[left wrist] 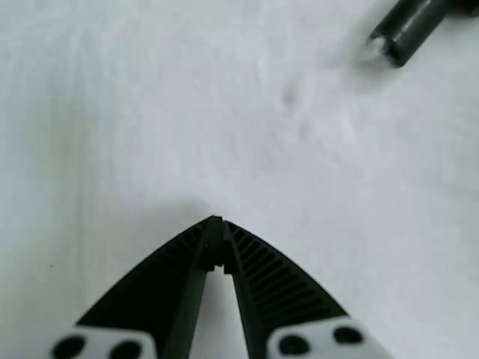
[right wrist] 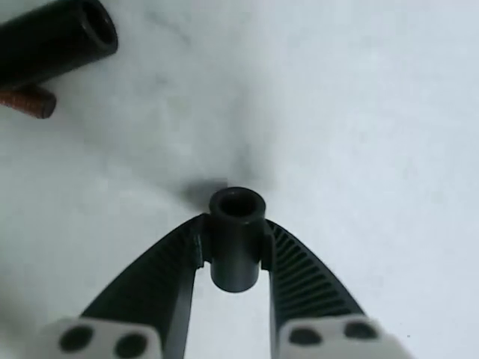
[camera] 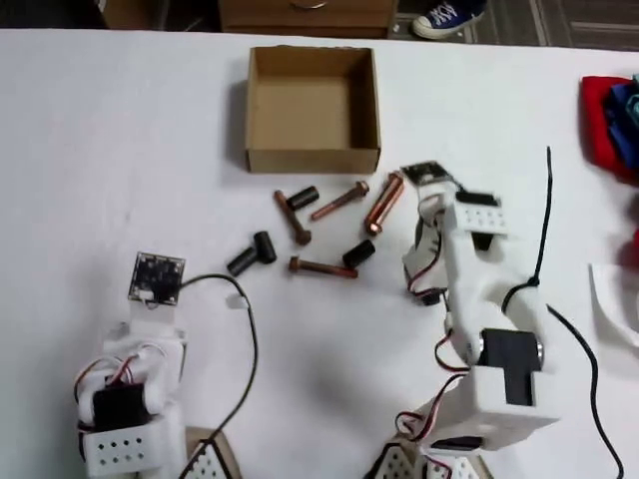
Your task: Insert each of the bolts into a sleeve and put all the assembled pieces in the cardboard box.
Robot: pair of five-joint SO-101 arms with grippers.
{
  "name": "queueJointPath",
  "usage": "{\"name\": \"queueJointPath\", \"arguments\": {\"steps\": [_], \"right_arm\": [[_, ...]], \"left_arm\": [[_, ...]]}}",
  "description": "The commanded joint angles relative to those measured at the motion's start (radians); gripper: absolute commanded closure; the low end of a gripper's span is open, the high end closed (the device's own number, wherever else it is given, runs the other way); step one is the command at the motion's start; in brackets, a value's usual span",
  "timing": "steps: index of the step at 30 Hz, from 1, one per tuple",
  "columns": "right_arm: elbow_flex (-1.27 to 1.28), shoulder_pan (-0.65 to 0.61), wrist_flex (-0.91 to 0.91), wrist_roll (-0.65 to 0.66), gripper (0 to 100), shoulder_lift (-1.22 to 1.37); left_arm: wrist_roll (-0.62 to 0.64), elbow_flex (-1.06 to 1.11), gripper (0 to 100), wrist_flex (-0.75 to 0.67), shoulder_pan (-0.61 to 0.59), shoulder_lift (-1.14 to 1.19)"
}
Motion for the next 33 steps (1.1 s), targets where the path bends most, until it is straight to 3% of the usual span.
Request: {"name": "queueJointPath", "arguments": {"steps": [1,5,10,18,24,26,33], "right_arm": [[0.021,-0.001,-0.047,0.012,97.8,-0.054],[0.018,-0.021,-0.045,0.017,96.1,0.035],[-0.064,-0.03,-0.044,0.017,83.3,0.17],[-0.304,-0.03,0.108,0.014,88.4,0.309],[-0.345,-0.025,0.186,0.017,93.0,0.372],[-0.344,-0.012,0.188,0.017,98.7,0.371],[-0.253,0.071,0.188,0.02,97.6,0.179]], "left_arm": [[-0.006,0.019,97,0.003,-0.008,-0.026],[-0.006,0.019,97,0.003,-0.008,-0.026],[-0.006,0.019,97,0.003,-0.008,-0.026],[-0.006,0.019,97,0.003,-0.008,-0.026],[-0.006,0.019,97,0.003,-0.008,-0.026],[-0.006,0.019,97,0.003,-0.008,-0.026],[-0.006,0.019,97,0.003,-0.008,-0.026]]}}
